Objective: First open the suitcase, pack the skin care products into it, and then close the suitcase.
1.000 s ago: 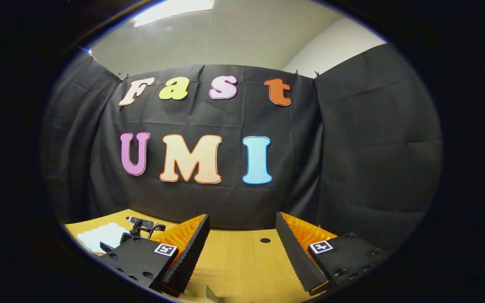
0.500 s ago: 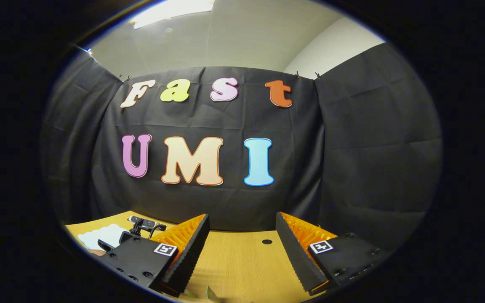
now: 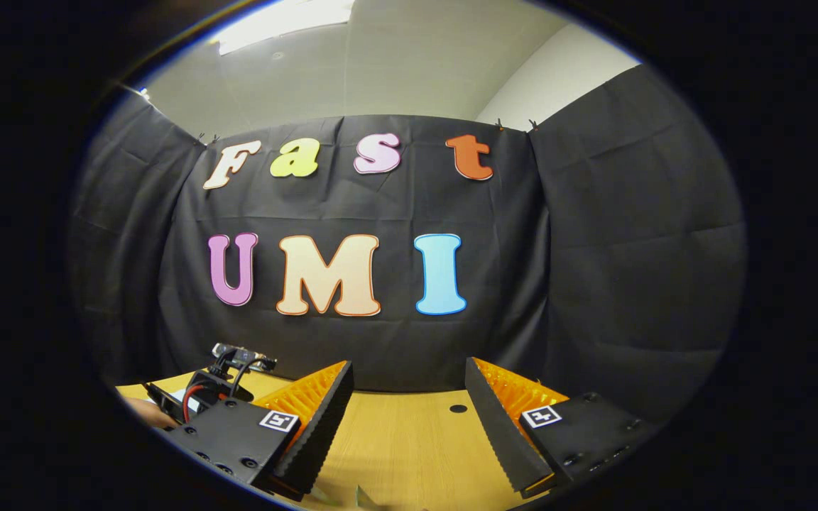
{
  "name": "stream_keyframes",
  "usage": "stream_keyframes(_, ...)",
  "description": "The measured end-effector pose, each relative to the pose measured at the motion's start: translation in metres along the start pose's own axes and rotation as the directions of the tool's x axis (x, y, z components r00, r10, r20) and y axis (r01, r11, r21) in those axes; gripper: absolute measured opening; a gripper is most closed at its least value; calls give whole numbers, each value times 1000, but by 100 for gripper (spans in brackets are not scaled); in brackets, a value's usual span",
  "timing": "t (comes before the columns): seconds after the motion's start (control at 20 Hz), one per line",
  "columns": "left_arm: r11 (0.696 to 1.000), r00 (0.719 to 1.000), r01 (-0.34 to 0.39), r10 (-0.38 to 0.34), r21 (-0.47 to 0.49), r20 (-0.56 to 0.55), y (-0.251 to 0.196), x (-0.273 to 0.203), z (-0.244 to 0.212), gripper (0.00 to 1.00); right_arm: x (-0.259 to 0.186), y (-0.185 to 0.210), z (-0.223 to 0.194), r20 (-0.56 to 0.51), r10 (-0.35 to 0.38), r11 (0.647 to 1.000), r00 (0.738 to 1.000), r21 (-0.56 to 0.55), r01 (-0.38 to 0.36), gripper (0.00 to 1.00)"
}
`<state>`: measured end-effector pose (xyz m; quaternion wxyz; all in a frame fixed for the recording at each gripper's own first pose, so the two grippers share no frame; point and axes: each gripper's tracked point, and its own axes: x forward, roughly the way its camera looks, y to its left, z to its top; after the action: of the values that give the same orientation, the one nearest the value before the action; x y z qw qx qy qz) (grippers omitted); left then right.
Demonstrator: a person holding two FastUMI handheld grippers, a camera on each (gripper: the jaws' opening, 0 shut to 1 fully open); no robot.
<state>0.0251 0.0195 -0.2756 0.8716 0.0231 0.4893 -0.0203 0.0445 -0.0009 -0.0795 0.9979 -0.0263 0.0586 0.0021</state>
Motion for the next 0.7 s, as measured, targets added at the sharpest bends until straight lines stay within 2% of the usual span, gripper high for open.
stream_keyframes(0.2,999,999,29,-28,-40,24,8,-20,19,0,0,3,3,12,10,1000,1000,7,-10,98)
stream_keyframes(0.45,1000,996,9,-10,13,94,37,-58,48,0,0,8,1,9,21,999,1000,24,-21,98)
stream_keyframes(0.7,999,989,13,-6,-48,146,68,-89,65,0,2,19,-2,6,41,998,999,44,-41,98)
